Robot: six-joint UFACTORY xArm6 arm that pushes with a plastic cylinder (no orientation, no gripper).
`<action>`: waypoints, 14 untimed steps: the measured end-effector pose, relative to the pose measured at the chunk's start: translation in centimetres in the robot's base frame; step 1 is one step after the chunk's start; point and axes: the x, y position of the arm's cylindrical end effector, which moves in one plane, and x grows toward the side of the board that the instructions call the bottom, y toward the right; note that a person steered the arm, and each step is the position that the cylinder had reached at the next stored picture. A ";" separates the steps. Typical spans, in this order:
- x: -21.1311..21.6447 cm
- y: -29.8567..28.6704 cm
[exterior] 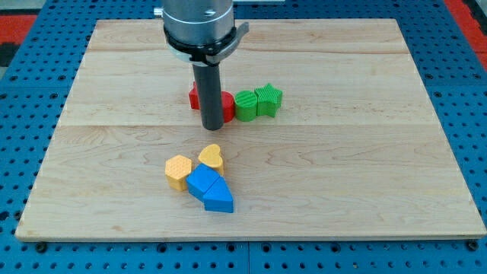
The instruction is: Point your arm to the right side of the green star
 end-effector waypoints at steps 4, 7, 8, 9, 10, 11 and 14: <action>-2.9 3.4; -1.0 7.4; 0.2 12.2; 1.3 17.3; -0.5 19.8; -2.5 20.8; -6.5 20.0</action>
